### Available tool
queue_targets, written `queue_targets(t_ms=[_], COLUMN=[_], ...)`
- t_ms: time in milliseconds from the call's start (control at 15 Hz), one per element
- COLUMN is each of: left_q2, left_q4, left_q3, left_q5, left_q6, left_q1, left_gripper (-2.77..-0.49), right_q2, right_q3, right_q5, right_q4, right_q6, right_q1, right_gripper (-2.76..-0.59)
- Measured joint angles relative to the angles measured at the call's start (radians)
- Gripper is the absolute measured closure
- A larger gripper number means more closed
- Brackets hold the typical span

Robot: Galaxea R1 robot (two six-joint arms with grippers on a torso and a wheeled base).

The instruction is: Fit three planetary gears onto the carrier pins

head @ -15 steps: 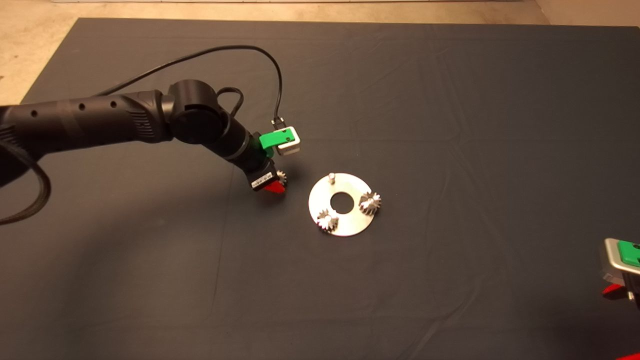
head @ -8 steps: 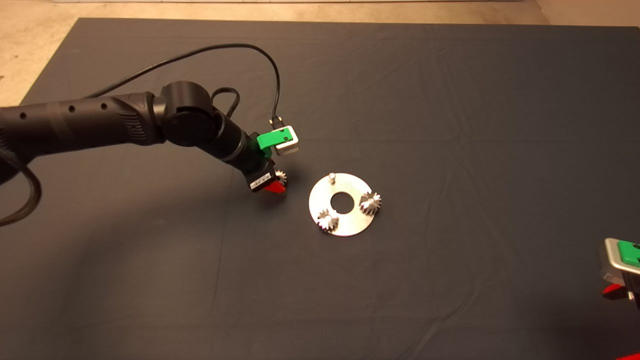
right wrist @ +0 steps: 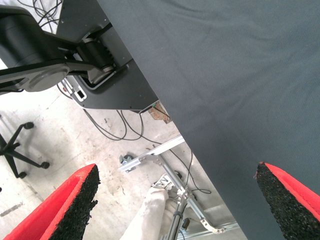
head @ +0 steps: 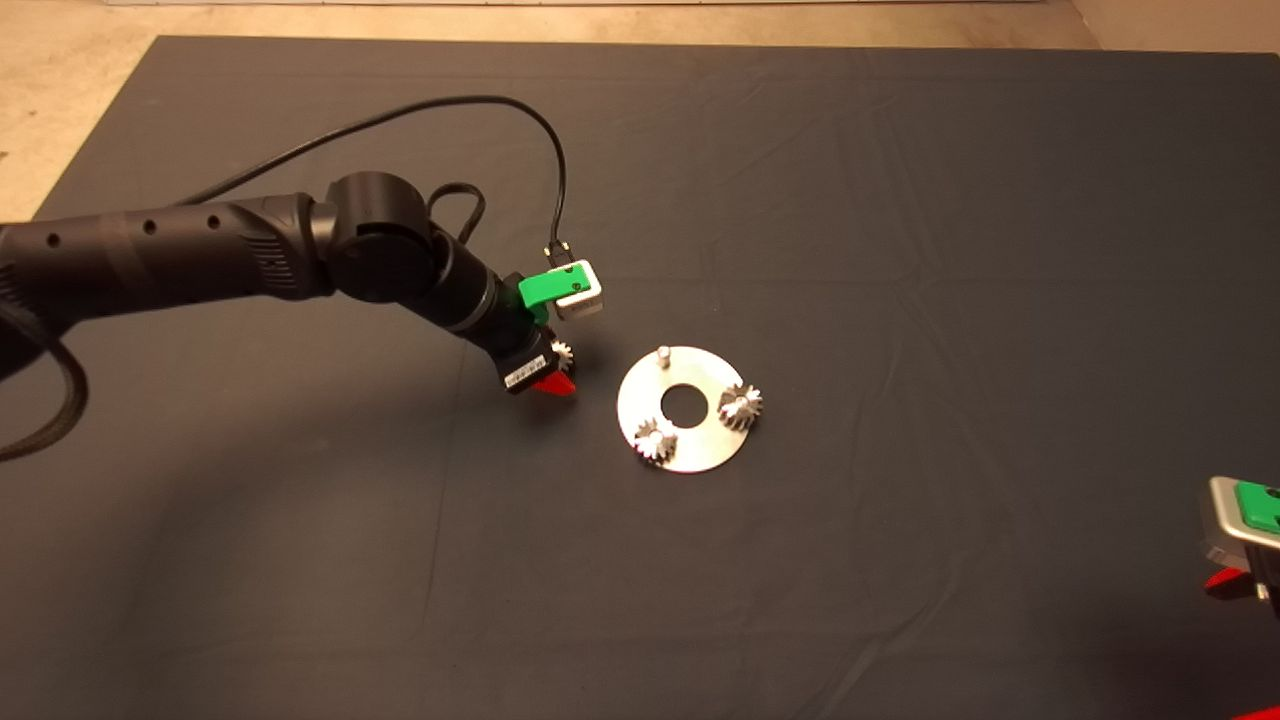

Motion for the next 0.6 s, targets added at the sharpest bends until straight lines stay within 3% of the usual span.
queue_targets(t_ms=[200, 400, 600], left_q2=[-0.001, 0.000, 0.000], left_q4=[0.000, 0.000, 0.000], left_q3=[0.000, 0.000, 0.000], left_q5=[-0.014, -0.029, -0.040], left_q6=[0.000, 0.001, 0.001], left_q1=[0.002, 0.017, 0.017], left_gripper=[-1.66, -1.52, -1.37], right_q2=[0.000, 0.000, -0.001], right_q3=[0.000, 0.000, 0.000], right_q5=[0.000, 0.000, 0.000], right_q4=[0.000, 0.000, 0.000], right_q6=[0.000, 0.000, 0.000], right_q1=[0.000, 0.000, 0.000], right_gripper=[-2.33, -2.33, -2.33])
